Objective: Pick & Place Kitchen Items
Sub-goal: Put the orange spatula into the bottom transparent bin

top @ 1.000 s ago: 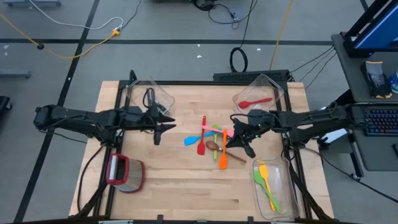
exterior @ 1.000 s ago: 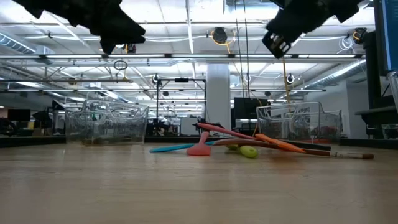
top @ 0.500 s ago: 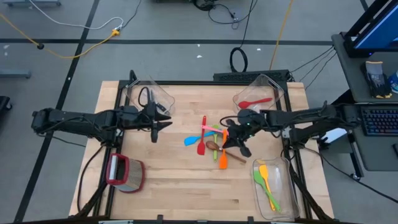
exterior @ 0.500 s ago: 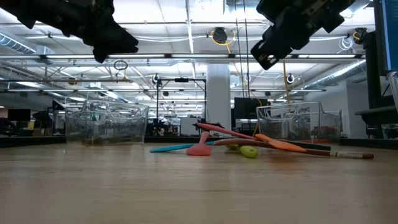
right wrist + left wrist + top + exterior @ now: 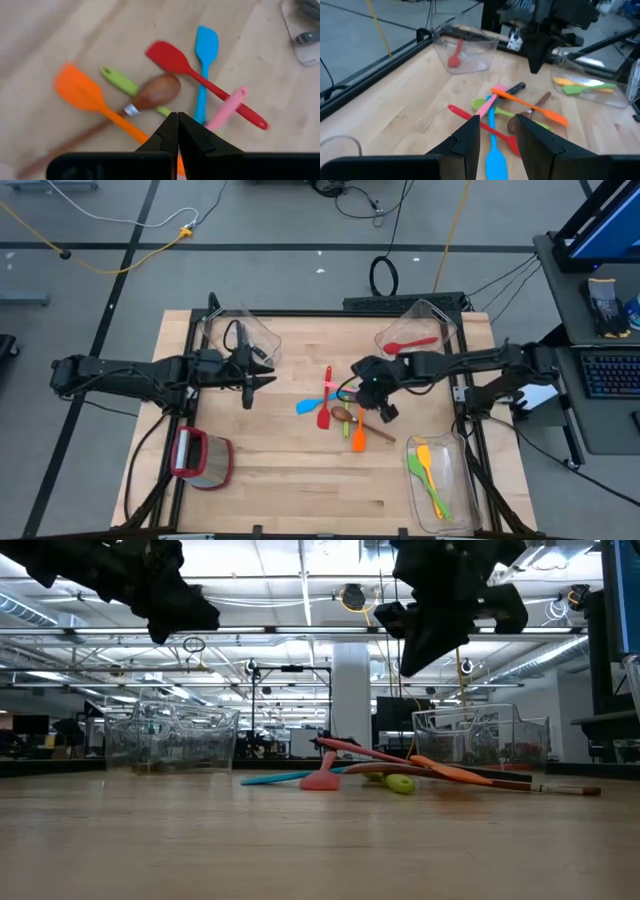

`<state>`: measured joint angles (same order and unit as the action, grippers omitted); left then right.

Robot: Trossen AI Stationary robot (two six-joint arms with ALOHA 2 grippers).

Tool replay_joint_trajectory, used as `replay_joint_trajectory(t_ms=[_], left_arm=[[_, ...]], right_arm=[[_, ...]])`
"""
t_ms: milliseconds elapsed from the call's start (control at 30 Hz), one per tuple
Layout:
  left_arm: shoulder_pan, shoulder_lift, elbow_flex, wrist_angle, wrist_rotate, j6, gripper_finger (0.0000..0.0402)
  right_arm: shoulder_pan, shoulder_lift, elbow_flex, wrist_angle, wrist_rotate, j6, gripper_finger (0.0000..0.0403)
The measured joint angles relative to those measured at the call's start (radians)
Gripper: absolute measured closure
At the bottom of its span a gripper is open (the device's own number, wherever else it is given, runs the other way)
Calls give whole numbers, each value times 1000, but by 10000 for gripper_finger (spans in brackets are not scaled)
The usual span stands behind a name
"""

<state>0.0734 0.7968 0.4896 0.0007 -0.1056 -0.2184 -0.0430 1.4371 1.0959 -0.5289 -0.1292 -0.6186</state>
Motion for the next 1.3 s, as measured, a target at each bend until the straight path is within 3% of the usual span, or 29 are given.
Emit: replay_joint_trajectory(t_ms=[333,533,733,933,1300], left_arm=[[-1,-12,0,-32,-11,60,277],[4,-99,-49,-33,35,83,277],[9,-256,-169,58,30,12,277],[10,-366,-219,55,26,-28,277],[10,-406,-220,-26,1,-24,277]], right_arm=[[63,70,12,-60,152,-209,403],[95,83,12,-58,210,-240,403],[97,82,12,-59,211,-232,397],[97,82,12,-60,208,-232,367],[97,82,-5,-49,157,-248,296]])
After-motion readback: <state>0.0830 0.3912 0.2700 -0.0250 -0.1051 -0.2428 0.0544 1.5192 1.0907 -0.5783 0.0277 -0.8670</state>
